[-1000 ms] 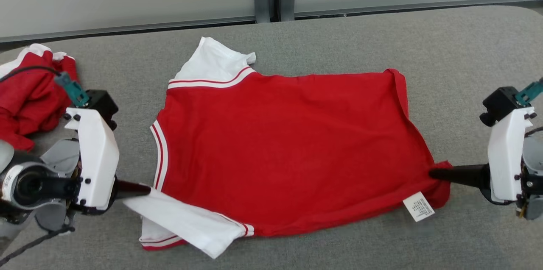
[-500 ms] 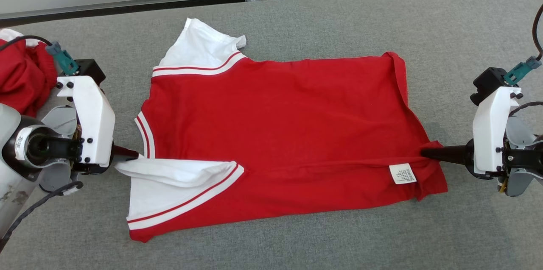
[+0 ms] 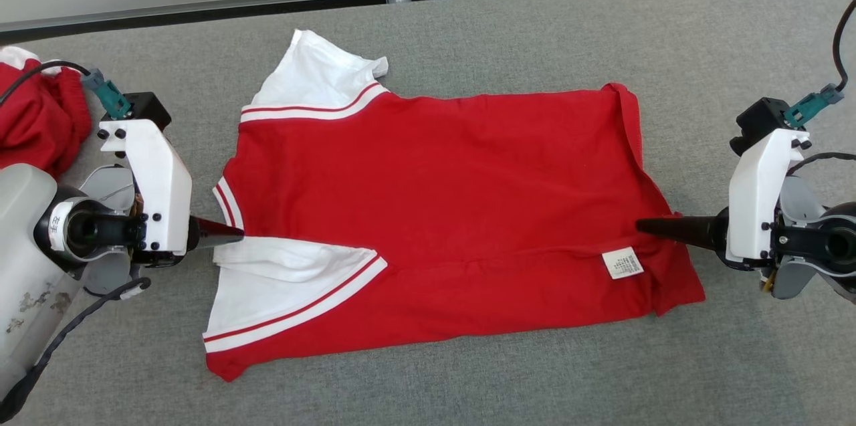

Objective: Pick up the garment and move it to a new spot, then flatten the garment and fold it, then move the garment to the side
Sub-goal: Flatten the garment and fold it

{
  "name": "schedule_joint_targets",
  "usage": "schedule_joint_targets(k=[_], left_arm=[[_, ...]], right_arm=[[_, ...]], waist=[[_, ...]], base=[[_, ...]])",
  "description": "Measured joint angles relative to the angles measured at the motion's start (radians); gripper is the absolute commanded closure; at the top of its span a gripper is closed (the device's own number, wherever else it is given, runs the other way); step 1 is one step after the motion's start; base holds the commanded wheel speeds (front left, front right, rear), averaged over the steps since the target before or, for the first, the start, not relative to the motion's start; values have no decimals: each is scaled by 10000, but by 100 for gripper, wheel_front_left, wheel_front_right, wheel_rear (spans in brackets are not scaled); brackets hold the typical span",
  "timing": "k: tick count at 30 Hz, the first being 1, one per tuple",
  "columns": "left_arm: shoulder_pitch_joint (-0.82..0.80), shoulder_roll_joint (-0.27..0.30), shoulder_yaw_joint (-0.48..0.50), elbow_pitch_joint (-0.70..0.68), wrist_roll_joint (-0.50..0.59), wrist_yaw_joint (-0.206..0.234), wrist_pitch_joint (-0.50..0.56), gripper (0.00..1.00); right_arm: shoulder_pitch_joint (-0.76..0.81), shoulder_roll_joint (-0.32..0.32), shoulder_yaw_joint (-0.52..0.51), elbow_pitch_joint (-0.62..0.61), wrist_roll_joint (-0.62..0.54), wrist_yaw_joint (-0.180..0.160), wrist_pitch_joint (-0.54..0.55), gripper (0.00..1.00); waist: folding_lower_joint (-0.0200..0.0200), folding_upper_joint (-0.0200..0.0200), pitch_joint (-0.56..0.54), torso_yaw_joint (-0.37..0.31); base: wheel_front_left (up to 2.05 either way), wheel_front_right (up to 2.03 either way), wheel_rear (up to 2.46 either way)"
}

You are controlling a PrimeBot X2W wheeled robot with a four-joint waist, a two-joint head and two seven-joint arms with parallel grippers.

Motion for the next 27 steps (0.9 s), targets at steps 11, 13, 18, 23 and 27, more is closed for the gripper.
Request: schedule_joint_targets(k=[11,13,18,23,27], left_arm=[[9,-217,734,347,566,-1055,-3062,0],[216,-184,894,157,780,-1181,-3931,0],[1221,-155,1590,-512,1037,-1032,-6383,0],[2617,-148,1885,-1831,1498,-263,-8322,0],[3801,-8,2082,-2757,2236,803,-10002,0]], right_arm=[[706,-244,-719,-380,-313,-2,-2493,0],[1043,-332,-918,-721,-443,0,-3308,0],[1958,-725,-1342,-1170,-1135,-2,-5605,0],[2969,-1032,-1829,-1266,-1919,-2,-7912,0],[3792,-918,-2251,-1290,-2581,0,-8782,0]], waist=[[0,0,-895,97],[0,0,-1092,123],[0,0,-1541,189],[0,0,-1956,298],[0,0,-2081,337]], base=[[0,0,0],[0,0,0],[0,0,0],[0,0,0],[0,0,0]])
